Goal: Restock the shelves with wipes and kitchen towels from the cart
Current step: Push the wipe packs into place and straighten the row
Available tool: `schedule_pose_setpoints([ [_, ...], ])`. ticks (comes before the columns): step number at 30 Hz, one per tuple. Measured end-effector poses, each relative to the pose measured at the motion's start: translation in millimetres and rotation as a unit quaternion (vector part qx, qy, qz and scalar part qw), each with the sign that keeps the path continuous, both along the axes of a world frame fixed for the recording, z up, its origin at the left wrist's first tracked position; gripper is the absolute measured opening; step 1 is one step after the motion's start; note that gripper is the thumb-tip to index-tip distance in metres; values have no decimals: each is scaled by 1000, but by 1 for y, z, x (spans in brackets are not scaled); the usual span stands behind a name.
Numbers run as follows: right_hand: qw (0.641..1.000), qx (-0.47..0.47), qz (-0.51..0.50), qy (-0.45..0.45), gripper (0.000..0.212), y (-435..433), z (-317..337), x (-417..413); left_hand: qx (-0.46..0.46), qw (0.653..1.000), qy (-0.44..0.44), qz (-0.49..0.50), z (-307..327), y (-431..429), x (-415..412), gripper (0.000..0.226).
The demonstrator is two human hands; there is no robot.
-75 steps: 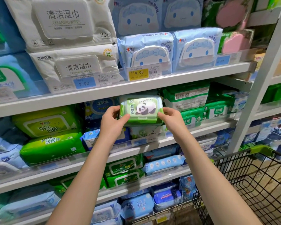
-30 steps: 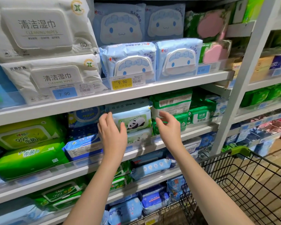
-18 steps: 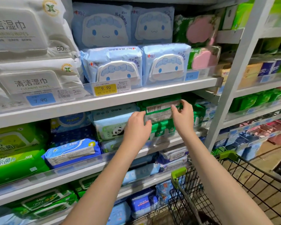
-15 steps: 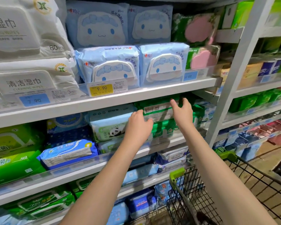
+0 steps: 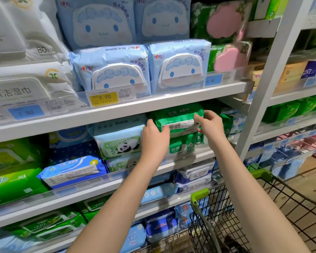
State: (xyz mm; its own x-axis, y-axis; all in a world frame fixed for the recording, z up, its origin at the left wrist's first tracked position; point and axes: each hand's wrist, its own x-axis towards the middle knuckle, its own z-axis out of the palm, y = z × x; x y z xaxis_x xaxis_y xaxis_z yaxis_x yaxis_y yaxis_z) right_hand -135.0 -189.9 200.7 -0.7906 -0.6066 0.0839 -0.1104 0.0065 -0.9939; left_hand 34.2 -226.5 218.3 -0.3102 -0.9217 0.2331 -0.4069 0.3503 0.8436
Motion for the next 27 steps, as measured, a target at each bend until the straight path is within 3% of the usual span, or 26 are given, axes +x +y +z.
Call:
schedule_pose_setpoints([
  [4, 999, -25, 25, -4, 32, 12, -3, 0, 24, 1000, 12, -1, 1, -2, 2, 41],
  [6, 999, -36, 37, -5, 24, 18, -5, 1, 21, 999, 20, -16, 2, -3, 4, 10],
  [9, 997, -47, 49, -22, 19, 25, -7, 2, 19, 999, 29, -32, -1, -1, 6, 9],
  [13, 997, -44, 36, -59, 35, 30, -2, 4, 25, 998, 4, -49, -7, 1, 7, 31],
  [16, 998, 7, 29, -53, 76, 26, 3, 3, 32, 997, 4, -65, -7, -3, 8, 36],
  [18, 998, 31, 26, -45, 91, 22, 5, 4, 36, 997, 14, -68, -7, -6, 8, 30],
  [23, 998, 17, 9, -57, 84, 24, 2, 2, 61, 996, 52, -46, -6, -3, 6, 34],
  [27, 997, 12, 27, -64, 79, 33, -4, 1, 21, 999, 25, -25, -14, -2, 4, 30],
])
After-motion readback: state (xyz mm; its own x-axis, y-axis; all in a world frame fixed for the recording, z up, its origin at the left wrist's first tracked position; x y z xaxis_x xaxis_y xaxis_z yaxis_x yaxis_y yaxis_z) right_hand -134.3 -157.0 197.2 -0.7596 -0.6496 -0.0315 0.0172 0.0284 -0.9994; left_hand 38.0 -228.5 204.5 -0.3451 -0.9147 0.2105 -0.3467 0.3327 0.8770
